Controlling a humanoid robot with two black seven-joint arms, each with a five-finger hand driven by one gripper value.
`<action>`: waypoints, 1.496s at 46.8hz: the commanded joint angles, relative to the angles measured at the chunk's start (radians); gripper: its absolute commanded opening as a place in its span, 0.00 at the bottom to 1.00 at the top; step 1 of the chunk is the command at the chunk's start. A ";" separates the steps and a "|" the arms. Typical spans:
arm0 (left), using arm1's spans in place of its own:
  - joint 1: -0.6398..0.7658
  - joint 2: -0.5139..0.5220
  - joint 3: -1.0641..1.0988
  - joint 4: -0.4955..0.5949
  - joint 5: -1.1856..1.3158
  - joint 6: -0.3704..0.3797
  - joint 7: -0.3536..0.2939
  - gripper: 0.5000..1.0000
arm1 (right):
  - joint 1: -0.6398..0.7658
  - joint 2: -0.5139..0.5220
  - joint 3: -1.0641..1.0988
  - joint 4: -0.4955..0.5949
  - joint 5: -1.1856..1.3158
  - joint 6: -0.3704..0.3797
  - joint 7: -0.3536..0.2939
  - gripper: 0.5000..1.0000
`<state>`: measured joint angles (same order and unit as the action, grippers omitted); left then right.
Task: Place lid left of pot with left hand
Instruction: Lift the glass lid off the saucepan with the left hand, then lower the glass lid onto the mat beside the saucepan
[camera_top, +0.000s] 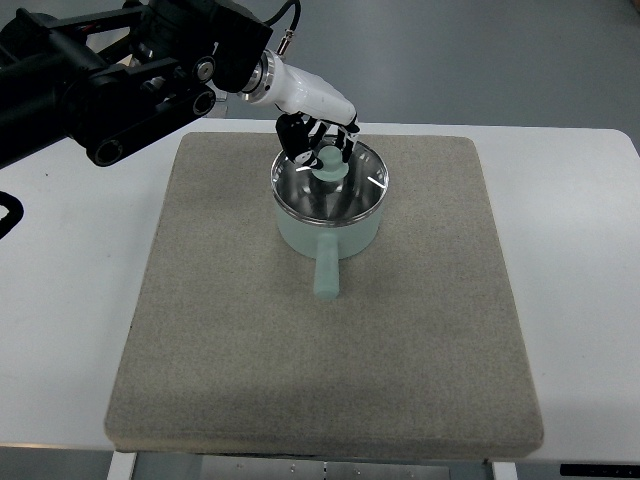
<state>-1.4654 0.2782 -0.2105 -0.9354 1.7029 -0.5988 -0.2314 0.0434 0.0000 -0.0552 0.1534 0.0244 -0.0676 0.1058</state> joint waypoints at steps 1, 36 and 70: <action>-0.007 0.004 -0.020 0.001 0.000 0.001 0.000 0.00 | 0.001 0.000 0.000 0.000 0.000 0.000 0.000 0.84; -0.062 0.183 -0.026 -0.102 -0.002 -0.012 0.000 0.00 | 0.001 0.000 0.000 0.000 0.000 0.000 0.000 0.84; 0.175 0.526 -0.128 -0.312 -0.002 -0.006 -0.040 0.00 | 0.001 0.000 0.000 0.000 -0.001 0.000 0.000 0.84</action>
<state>-1.3329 0.8026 -0.3053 -1.2404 1.7017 -0.6040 -0.2719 0.0436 0.0000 -0.0552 0.1534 0.0244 -0.0676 0.1057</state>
